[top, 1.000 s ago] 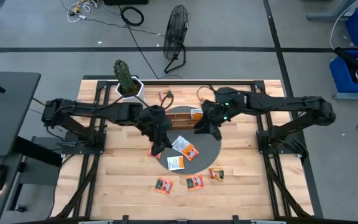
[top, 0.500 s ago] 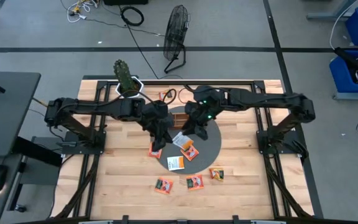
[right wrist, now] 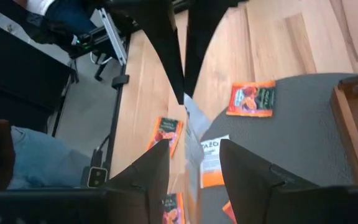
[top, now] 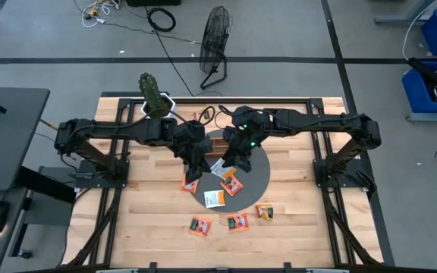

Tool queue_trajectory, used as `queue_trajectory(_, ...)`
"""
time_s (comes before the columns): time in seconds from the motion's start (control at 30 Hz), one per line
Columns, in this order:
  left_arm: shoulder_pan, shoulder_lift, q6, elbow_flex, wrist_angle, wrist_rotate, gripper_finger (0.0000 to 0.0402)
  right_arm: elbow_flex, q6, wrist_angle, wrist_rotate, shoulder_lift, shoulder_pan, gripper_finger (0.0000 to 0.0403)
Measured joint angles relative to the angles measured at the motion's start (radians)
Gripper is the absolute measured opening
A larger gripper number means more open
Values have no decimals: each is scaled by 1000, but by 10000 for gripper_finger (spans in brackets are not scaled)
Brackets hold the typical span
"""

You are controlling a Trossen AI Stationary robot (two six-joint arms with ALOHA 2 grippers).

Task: Pick & Place Tea
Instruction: Put the white tea bag into the right section of the wooden organizer

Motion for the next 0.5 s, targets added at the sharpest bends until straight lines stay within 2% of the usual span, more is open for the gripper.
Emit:
queue_trajectory(0.3,1,0,16,0,-2,0,0,0,7,15,-18,6,-7,139)
queue_trajectory(0.4,1,0,16,0,8,0,0,0,5,23,-36,6,-11,103)
queue_trajectory(0.5,1,0,15,0,16,0,0,0,-1,21,-60,6,-11,47)
